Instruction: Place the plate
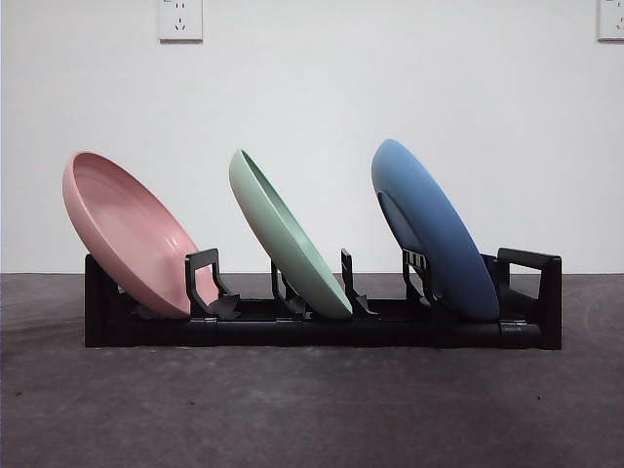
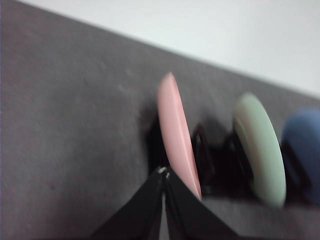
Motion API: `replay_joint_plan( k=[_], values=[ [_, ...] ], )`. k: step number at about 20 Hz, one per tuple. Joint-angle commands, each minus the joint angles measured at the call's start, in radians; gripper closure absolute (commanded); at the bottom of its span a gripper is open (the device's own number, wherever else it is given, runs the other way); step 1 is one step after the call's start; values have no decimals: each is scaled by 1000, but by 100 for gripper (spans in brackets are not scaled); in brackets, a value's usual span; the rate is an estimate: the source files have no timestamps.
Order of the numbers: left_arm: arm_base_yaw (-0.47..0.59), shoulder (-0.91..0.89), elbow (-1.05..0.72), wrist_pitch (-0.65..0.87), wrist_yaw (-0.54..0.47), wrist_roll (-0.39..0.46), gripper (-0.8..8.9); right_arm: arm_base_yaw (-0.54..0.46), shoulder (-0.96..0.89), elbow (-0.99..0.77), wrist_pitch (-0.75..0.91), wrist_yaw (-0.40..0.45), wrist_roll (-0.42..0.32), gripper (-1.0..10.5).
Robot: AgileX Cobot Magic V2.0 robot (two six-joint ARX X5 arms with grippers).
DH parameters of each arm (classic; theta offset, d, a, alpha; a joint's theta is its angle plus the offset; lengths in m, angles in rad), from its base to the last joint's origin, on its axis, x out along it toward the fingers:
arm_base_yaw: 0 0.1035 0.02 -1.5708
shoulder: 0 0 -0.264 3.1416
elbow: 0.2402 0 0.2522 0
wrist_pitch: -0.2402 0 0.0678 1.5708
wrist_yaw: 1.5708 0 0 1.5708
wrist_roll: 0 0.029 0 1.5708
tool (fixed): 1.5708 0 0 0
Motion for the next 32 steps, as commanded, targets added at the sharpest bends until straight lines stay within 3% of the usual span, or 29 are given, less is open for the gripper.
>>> replay_joint_plan(
  k=[1,9,10,11,13,14,17,21,27,32],
  values=[
    [-2,78,72,-104,50,97,803,10,82,75,-77,-34,-89,933],
    [-10,268,214,-377,53,233,803,102,328,253,-354,-50,-200,933],
    [-10,283,223,-376,53,235,769,120,359,269,-377,-45,-215,930],
    [-10,294,230,-371,53,235,668,136,383,281,-391,-38,-229,898],
    [-10,301,240,-364,53,245,486,160,415,289,-390,-22,-233,706],
    [-10,301,241,-357,53,246,481,173,428,294,-393,-7,-232,642],
    [-10,299,241,-342,53,245,481,222,479,357,-418,12,-185,638],
    [-10,298,241,-301,53,245,481,313,660,591,-450,15,-91,664],
    [-10,298,241,-266,53,222,481,412,969,925,-480,92,-89,670],
    [-10,298,241,-266,53,221,481,444,1120,1054,-472,126,-101,677]
  ],
)
